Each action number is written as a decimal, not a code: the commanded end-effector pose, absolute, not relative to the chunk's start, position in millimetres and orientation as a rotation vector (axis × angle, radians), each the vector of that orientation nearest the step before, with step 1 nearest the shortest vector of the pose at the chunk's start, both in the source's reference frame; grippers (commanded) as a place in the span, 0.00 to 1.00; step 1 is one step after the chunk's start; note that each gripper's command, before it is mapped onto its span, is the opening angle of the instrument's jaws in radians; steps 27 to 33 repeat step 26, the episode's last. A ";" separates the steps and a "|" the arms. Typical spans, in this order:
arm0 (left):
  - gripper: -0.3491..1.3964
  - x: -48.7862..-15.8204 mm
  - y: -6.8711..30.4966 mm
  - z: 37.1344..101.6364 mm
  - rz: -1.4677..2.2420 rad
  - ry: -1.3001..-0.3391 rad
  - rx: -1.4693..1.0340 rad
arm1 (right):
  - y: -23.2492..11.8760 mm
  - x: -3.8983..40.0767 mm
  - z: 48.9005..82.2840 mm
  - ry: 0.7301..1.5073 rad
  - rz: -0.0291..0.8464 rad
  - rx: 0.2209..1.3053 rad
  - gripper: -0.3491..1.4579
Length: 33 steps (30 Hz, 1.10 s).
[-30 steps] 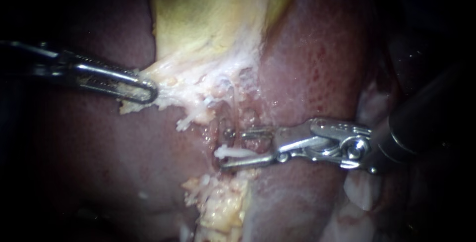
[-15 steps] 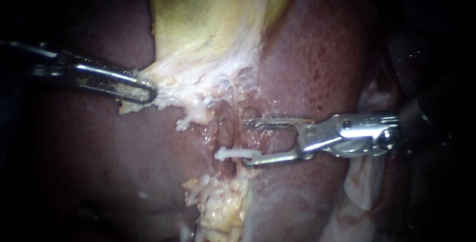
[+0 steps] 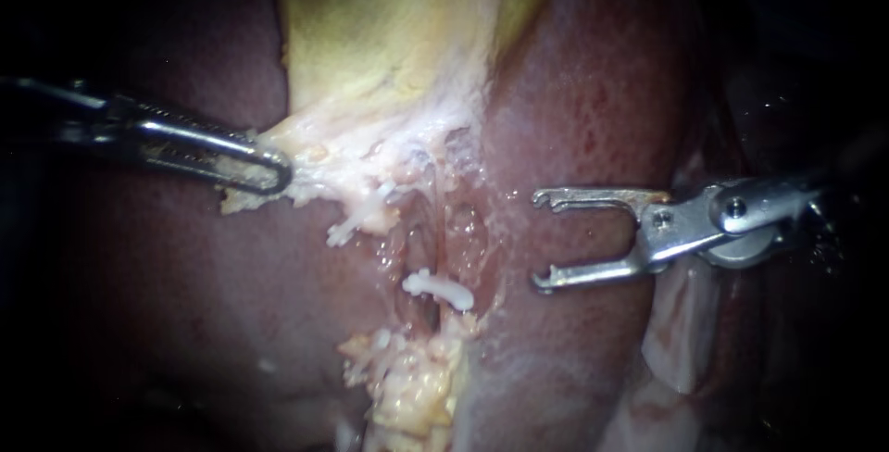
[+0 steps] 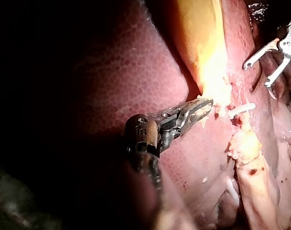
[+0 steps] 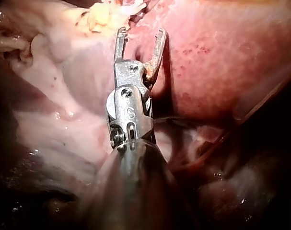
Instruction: Going back first clip right tube
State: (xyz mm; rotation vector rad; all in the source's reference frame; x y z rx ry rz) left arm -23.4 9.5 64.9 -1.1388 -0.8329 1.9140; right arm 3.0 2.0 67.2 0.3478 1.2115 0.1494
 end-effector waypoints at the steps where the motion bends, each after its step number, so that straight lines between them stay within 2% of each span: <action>1: 0.00 -23.5 9.5 65.0 1.914 -0.831 -1.138 | 2.0 3.0 67.1 1.212 0.144 0.346 0.47; 17: 0.00 -26.7 8.7 68.7 1.923 -0.824 -1.141 | 2.0 2.6 66.7 1.203 0.134 0.346 0.47; 33: 0.00 -26.6 8.8 68.7 1.924 -0.825 -1.141 | 1.9 2.7 66.7 1.203 0.135 0.346 0.47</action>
